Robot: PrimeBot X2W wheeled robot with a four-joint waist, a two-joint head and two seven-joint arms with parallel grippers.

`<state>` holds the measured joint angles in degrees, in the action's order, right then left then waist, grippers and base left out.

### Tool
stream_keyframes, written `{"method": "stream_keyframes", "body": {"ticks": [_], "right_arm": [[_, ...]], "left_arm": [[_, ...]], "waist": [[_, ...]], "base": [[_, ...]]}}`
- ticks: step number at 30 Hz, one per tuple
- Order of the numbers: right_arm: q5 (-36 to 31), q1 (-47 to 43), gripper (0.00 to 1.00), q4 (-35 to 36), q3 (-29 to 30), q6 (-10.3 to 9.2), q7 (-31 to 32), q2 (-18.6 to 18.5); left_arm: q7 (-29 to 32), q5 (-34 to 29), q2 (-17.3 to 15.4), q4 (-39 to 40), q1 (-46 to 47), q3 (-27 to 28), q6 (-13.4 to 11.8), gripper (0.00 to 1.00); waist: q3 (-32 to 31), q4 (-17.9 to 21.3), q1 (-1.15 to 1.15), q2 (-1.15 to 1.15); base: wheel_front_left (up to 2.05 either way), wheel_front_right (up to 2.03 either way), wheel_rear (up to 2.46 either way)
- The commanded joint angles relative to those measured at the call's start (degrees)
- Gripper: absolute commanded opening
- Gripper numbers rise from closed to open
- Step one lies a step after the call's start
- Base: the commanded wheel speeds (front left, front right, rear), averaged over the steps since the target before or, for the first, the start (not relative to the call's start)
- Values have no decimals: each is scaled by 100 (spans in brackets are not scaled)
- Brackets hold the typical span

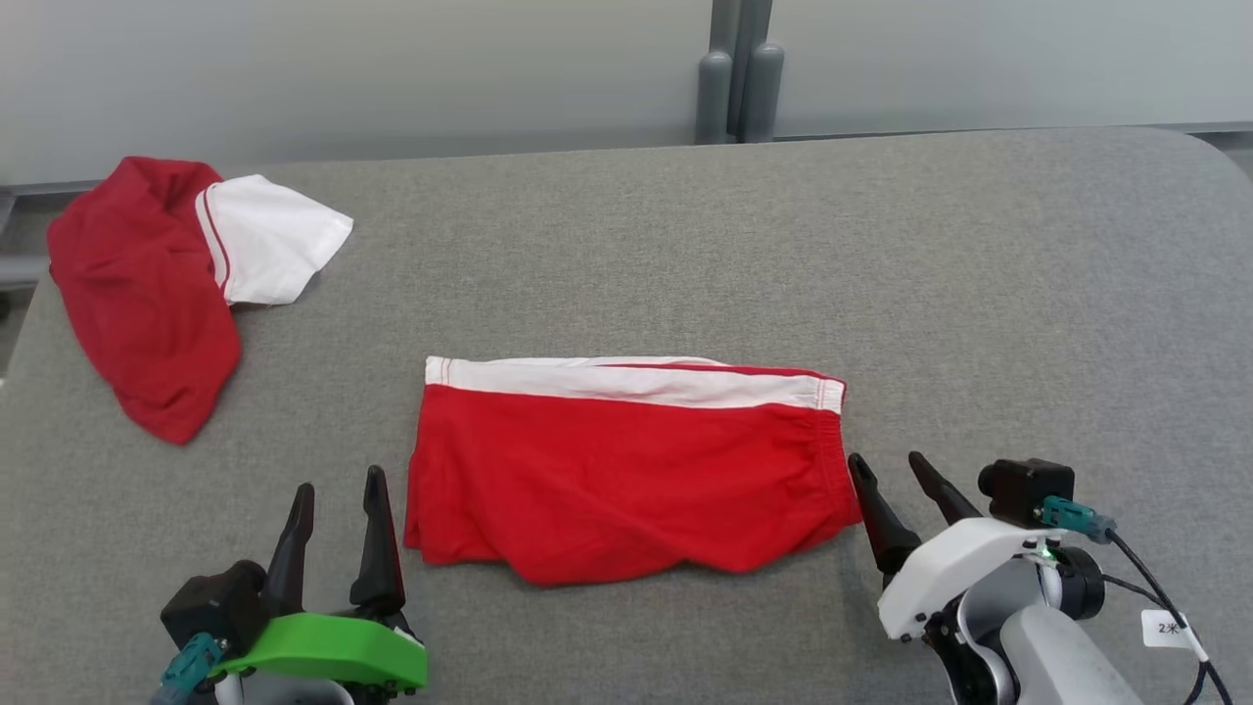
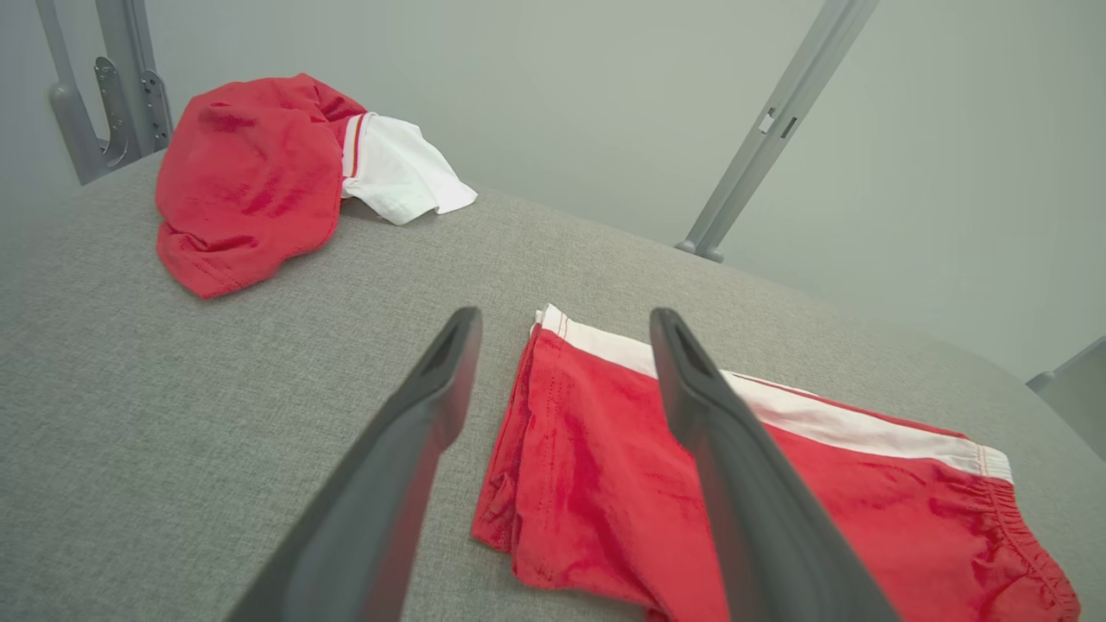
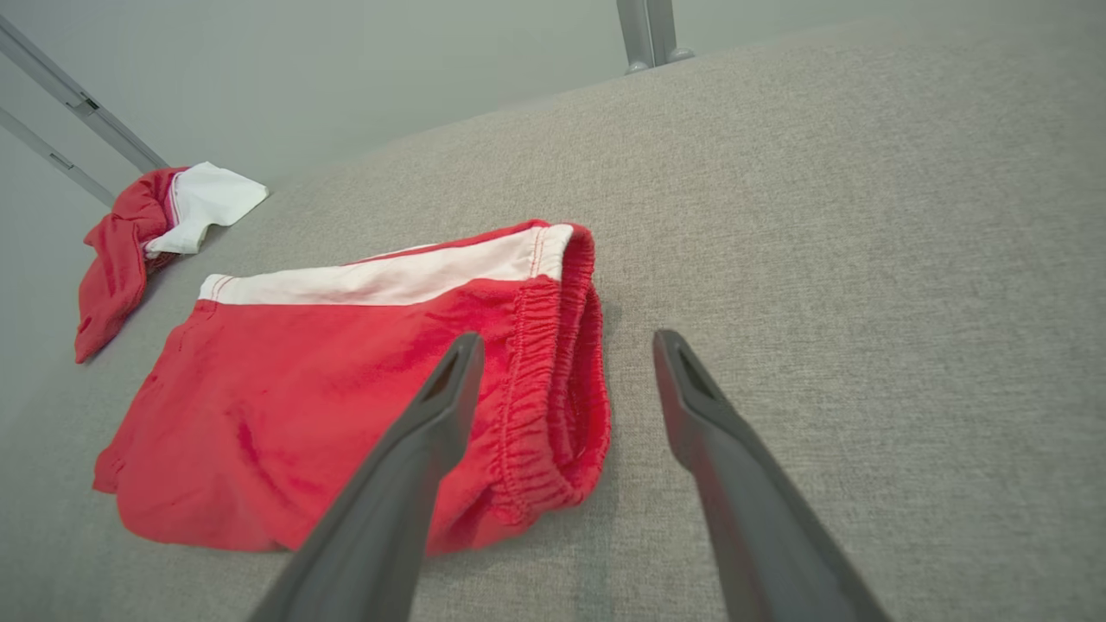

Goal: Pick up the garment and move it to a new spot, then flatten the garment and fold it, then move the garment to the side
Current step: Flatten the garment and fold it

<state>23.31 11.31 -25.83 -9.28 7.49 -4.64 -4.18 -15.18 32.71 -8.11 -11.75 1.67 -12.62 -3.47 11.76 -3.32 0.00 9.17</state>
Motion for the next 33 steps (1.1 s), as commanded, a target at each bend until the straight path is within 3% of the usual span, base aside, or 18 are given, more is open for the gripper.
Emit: {"method": "stream_keyframes", "body": {"ticks": [1, 11, 19, 21, 26, 27, 33], "right_arm": [[15, 117, 100, -138, 23, 0, 40, 16], [321, 850, 100, -1511, 252, 0, 497, -95], [906, 1015, 100, -1912, 216, 0, 762, -76], [1091, 1047, 57, -1996, 185, 0, 837, -59], [1413, 1187, 7, -2154, 67, 0, 829, -65], [1483, 1236, 0, -2156, 39, 0, 813, -64], [1899, 1411, 0, -1972, -199, 0, 868, -329]], "left_arm": [[2, -40, 10, -13, -81, 36, 35, 100], [2, -237, 158, -155, 134, 90, 170, 100], [1, -323, 256, -267, 150, 181, 242, 100], [1, -349, 272, -274, 146, 216, 255, 100], [1, -430, 286, -272, 177, 259, 290, 100], [1, -445, 290, -276, 184, 260, 290, 100], [1, -533, 311, -282, 205, 283, 316, 100]], "waist": [[81, -165, 0, 0], [280, -642, 0, 0], [316, -737, 0, 0], [324, -727, 0, 0], [359, -674, 0, 0], [365, -656, 0, 0], [404, -490, 0, 0]], "base": [[0, 0, 0], [0, 0, 0], [0, 0, 0], [0, 0, 0], [0, 0, 0], [0, 0, 0], [0, 0, 0]]}}
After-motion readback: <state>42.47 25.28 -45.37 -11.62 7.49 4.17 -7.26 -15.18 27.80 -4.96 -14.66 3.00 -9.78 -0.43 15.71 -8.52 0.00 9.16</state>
